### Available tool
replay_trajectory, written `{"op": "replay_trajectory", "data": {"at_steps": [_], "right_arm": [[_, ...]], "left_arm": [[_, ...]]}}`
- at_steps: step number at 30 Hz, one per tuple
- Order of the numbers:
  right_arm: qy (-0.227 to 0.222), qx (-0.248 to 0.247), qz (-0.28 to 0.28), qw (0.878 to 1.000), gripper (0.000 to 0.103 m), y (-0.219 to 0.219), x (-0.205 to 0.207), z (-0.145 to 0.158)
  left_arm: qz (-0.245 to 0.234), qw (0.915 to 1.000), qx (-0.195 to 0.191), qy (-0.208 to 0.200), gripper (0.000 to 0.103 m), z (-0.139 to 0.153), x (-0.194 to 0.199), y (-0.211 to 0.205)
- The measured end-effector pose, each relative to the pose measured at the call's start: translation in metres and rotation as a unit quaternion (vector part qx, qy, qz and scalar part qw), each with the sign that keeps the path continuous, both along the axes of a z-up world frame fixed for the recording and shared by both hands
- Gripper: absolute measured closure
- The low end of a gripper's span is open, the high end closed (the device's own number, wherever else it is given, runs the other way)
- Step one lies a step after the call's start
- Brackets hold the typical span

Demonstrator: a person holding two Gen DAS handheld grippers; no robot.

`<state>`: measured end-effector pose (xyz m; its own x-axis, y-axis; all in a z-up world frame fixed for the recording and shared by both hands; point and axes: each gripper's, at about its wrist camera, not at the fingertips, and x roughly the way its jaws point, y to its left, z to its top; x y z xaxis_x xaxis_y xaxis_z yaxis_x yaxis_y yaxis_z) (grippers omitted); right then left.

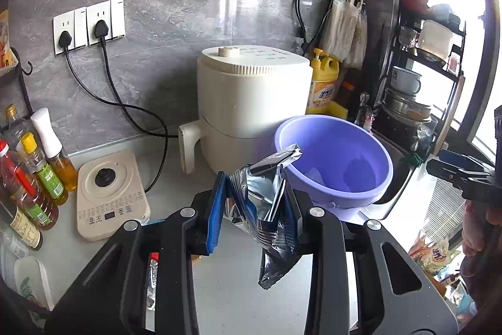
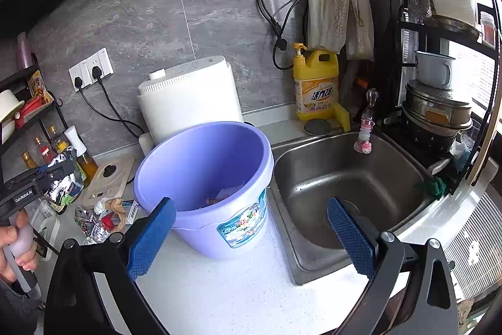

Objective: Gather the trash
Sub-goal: 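Carry both items to the purple bucket and open both tools inside it, then grasp the brown paper bag with the right tool while the left tool grasps the silver snack bag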

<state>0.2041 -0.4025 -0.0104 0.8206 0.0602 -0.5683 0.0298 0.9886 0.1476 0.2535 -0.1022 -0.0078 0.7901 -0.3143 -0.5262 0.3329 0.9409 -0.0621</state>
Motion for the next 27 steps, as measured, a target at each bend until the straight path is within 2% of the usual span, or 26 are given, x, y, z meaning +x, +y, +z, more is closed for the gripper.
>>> {"op": "replay_trajectory", "data": {"at_steps": [7, 13, 15, 16, 17, 19, 24, 27], "right_arm": [[0.002, 0.000, -0.038, 0.999, 0.008, -0.029, -0.022, -0.003], [0.001, 0.008, -0.070, 0.998, 0.008, -0.051, -0.034, -0.003], [0.002, 0.010, -0.073, 0.997, 0.008, -0.053, -0.035, -0.004], [0.001, 0.011, -0.073, 0.997, 0.008, -0.054, -0.036, -0.004], [0.001, 0.011, -0.073, 0.997, 0.008, -0.053, -0.036, -0.005], [0.002, 0.017, -0.071, 0.997, 0.008, -0.051, -0.034, -0.008], [0.008, 0.023, -0.048, 0.999, 0.008, -0.036, -0.028, -0.014], [0.012, 0.023, -0.030, 0.999, 0.008, -0.022, -0.023, -0.017]], "left_arm": [[-0.060, 0.9981, 0.004, -0.010, 0.071, 0.011, 0.025, -0.057], [-0.087, 0.9960, -0.006, -0.017, 0.070, 0.022, 0.046, -0.089], [-0.099, 0.9948, -0.012, -0.021, 0.067, 0.026, 0.049, -0.098], [-0.103, 0.9942, -0.016, -0.025, 0.055, 0.027, 0.049, -0.103], [-0.107, 0.9938, -0.016, -0.029, 0.026, 0.028, 0.048, -0.107], [-0.099, 0.9938, -0.011, -0.049, 0.008, 0.030, 0.043, -0.110], [-0.096, 0.9946, -0.022, -0.033, 0.006, 0.027, 0.037, -0.093], [-0.080, 0.9962, -0.016, -0.029, 0.006, 0.026, 0.031, -0.076]]}}
